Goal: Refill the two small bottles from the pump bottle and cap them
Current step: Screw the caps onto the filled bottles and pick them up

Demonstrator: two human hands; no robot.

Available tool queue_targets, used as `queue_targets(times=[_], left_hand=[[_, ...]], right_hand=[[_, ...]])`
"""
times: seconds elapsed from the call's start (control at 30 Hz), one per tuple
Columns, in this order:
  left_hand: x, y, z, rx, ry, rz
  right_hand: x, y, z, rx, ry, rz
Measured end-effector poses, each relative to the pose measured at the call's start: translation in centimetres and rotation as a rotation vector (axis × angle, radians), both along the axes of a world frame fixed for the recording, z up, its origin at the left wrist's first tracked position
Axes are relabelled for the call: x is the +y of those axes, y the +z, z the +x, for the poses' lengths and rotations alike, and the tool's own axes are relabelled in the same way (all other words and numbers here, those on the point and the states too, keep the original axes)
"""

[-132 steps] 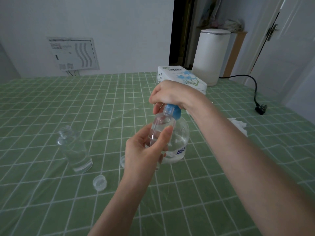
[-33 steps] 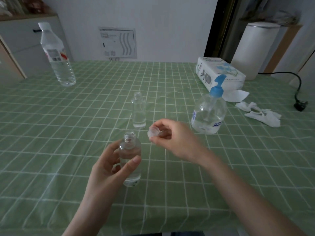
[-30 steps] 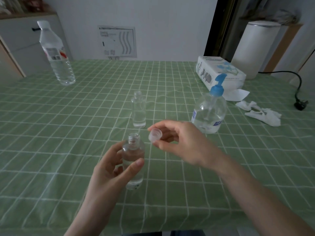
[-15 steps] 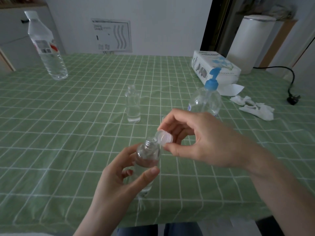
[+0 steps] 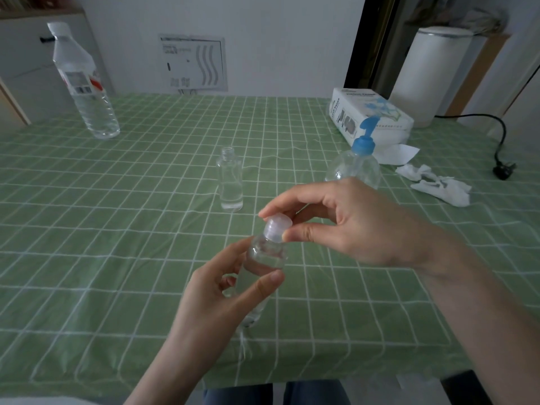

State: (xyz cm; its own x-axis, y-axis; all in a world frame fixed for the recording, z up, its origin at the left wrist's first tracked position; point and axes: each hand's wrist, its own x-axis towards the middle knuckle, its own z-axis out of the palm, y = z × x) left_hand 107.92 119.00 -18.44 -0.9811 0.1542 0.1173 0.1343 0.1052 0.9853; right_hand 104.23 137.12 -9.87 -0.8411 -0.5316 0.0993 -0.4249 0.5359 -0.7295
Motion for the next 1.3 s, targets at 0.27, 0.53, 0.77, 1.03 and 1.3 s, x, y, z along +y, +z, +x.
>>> queue_targets(times=[0.27, 0.53, 0.77, 1.03, 1.3], left_hand=[[0.5, -0.1, -0.5, 0.001, 0.014, -0.008], [0.2, -0.1, -0.9, 0.004, 0.006, 0.017], [0.6, -0.2, -0.9, 0.027, -0.025, 0.035], [0.7, -0.1, -0.8, 0.043, -0.024, 0.006], [0.7, -0.2, -0.7, 0.033, -0.009, -0.023]], right_hand=[[-0.8, -0.6, -0.8, 0.185, -0.205, 0.117], [-0.5, -0.8, -0.5, 0.082, -0.067, 0.011], [-0.3, -0.5, -0.7, 0.112, -0.114, 0.044], [-0.2, -0.7, -0.6, 0.13, -0.131, 0.048], [-0.1, -0.8, -0.6, 0.098, -0.114, 0.06]])
